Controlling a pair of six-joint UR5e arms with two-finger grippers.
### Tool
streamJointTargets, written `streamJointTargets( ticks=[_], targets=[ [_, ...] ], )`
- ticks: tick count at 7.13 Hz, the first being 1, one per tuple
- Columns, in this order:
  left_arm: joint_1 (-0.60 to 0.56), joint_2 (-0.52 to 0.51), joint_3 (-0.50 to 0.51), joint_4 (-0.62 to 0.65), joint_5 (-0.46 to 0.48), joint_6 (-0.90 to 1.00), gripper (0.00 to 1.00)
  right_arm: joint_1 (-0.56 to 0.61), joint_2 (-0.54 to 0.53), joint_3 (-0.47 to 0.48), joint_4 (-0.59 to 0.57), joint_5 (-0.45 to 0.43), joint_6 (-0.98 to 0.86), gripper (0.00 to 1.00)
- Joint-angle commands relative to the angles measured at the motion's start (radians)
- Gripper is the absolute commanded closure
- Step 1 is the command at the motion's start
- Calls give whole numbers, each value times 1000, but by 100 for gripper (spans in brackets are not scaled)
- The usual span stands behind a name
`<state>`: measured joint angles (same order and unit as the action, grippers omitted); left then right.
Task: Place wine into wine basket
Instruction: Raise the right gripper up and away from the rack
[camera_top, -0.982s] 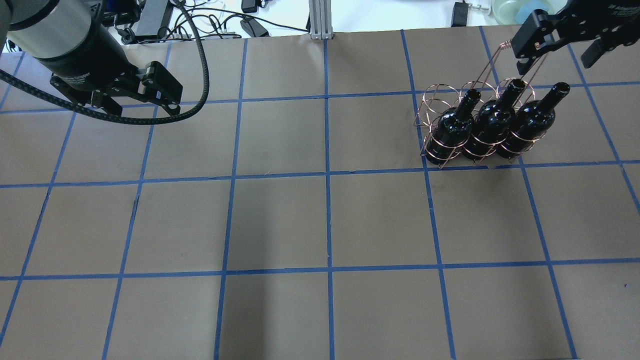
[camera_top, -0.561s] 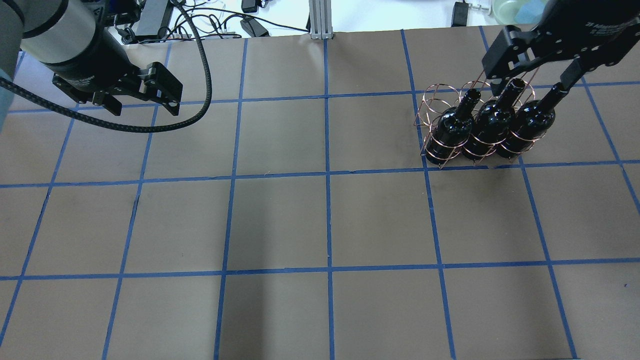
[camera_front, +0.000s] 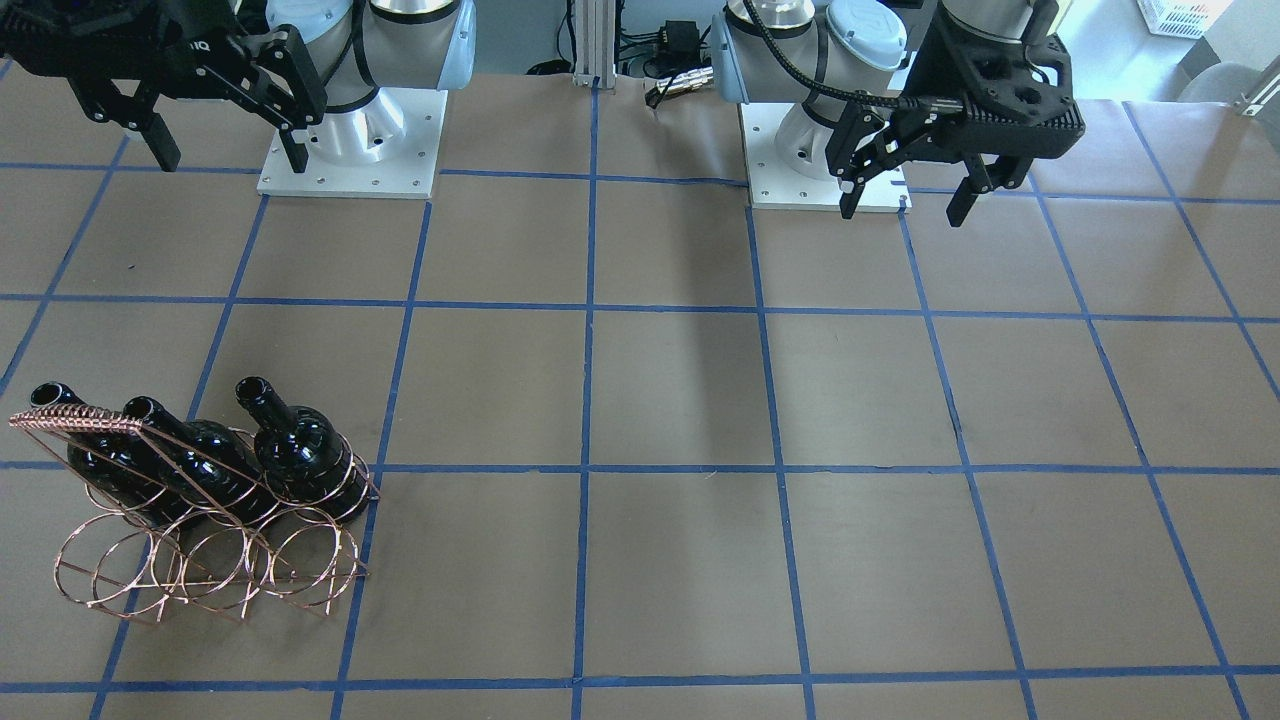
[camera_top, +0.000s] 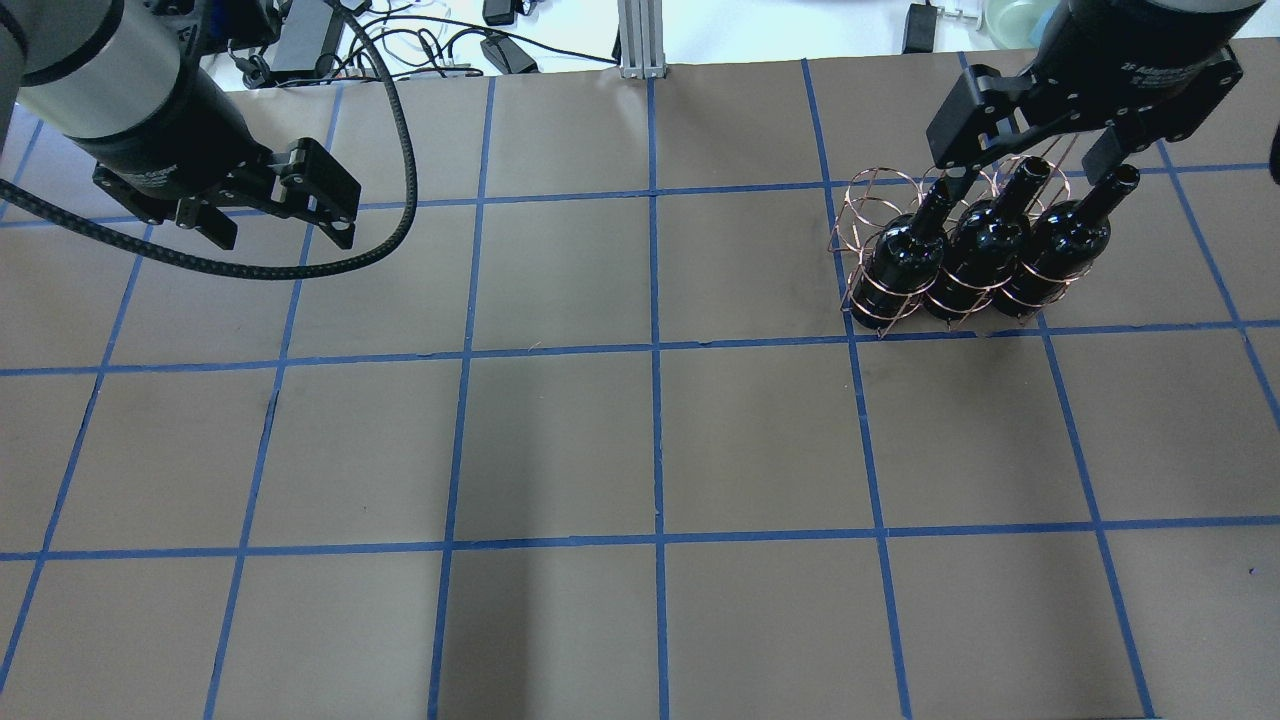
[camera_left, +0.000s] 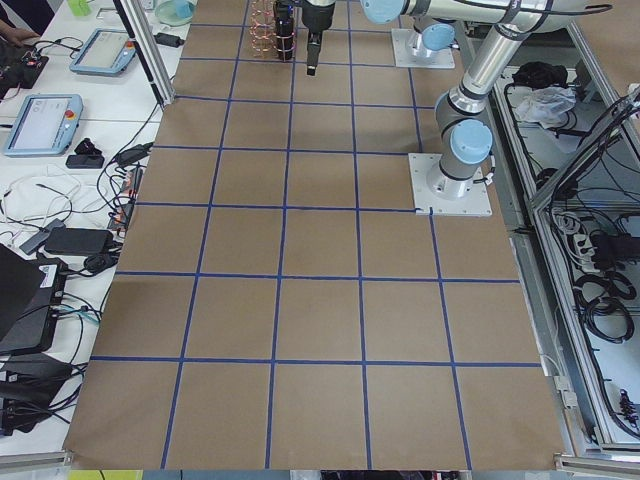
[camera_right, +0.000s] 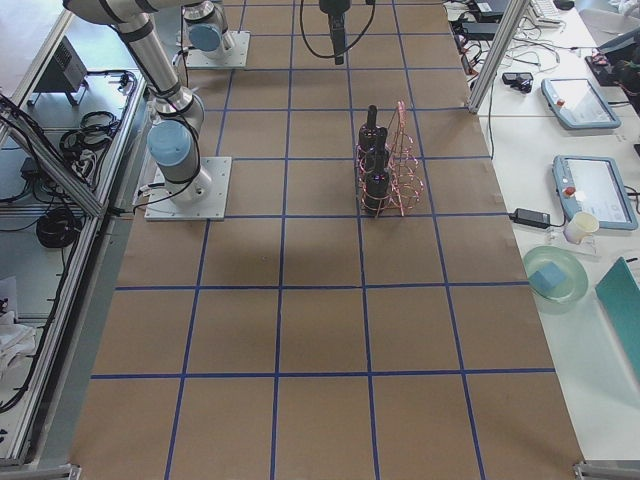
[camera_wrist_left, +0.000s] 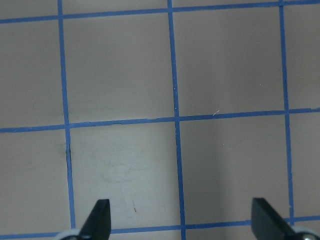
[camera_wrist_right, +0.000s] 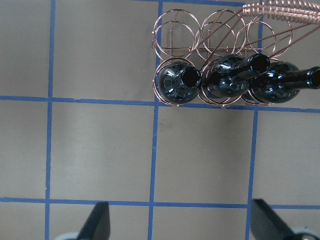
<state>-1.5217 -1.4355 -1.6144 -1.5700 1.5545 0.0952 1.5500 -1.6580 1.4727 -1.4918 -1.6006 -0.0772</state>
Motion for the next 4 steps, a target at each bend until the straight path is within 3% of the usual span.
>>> streamJointTargets(
  ticks=[1, 4],
  targets=[
    [0, 4, -1, -12, -2, 0, 0, -1, 4, -3, -4, -1, 0, 0],
    [0, 0, -4, -7, -10, 0, 0, -2, 4, -3, -1, -12, -1, 0]
  ],
)
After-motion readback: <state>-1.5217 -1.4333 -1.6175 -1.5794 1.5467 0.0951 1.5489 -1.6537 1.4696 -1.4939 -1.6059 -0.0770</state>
